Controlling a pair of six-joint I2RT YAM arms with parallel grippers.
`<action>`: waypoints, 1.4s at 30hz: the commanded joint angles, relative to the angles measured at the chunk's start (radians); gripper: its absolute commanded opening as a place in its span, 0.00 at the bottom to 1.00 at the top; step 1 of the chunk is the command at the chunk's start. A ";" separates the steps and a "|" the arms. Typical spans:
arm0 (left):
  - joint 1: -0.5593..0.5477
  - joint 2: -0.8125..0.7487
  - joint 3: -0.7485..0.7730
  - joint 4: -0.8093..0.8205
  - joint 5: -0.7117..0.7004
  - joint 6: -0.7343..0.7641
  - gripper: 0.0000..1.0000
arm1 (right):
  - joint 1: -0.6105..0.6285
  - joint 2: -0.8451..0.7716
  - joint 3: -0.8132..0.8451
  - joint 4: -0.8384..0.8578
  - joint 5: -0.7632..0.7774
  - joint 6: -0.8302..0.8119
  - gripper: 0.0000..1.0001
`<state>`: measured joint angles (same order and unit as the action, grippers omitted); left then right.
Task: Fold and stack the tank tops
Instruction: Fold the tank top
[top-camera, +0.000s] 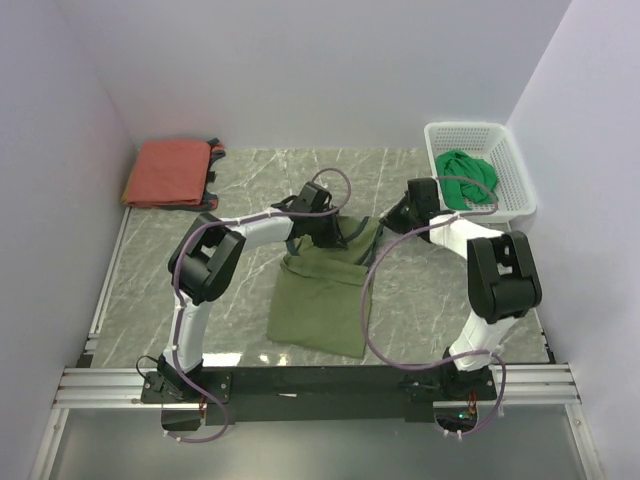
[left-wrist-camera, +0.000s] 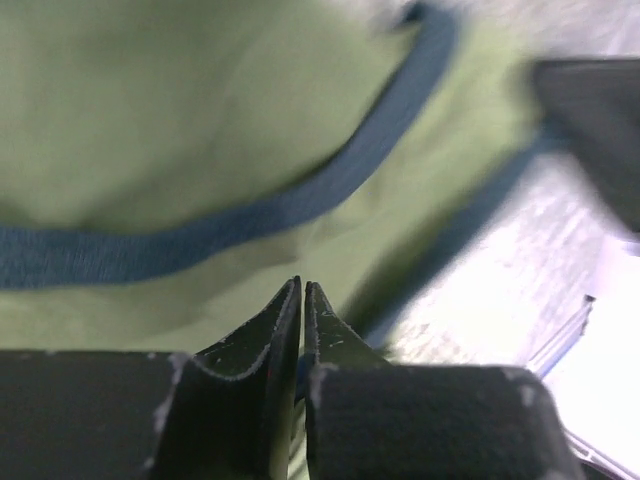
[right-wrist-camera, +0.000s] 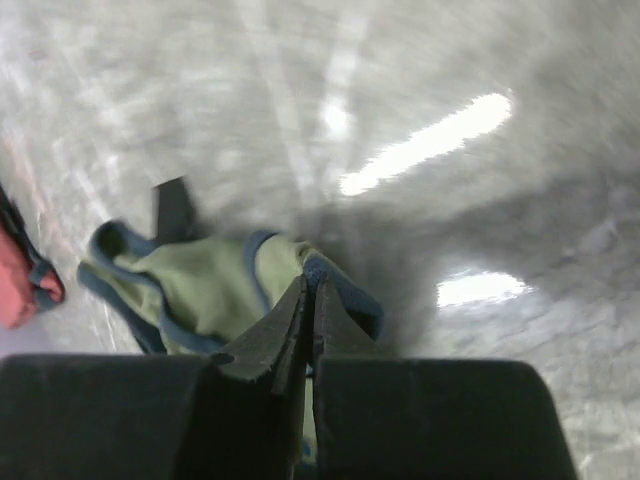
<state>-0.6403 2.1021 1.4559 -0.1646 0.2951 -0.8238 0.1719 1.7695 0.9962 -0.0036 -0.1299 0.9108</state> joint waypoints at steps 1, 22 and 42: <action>-0.004 -0.045 -0.029 -0.050 -0.059 0.009 0.11 | 0.047 -0.154 0.087 -0.038 0.128 -0.183 0.00; -0.007 -0.135 -0.250 -0.134 -0.125 0.025 0.01 | 0.163 -0.121 0.125 -0.260 0.386 -0.254 0.62; -0.009 -0.220 -0.390 -0.110 -0.108 0.037 0.01 | 0.167 -0.180 -0.197 0.045 0.145 0.099 0.53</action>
<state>-0.6445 1.8820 1.1038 -0.1951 0.2119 -0.8234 0.3164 1.6215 0.8127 -0.0383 0.0250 0.9520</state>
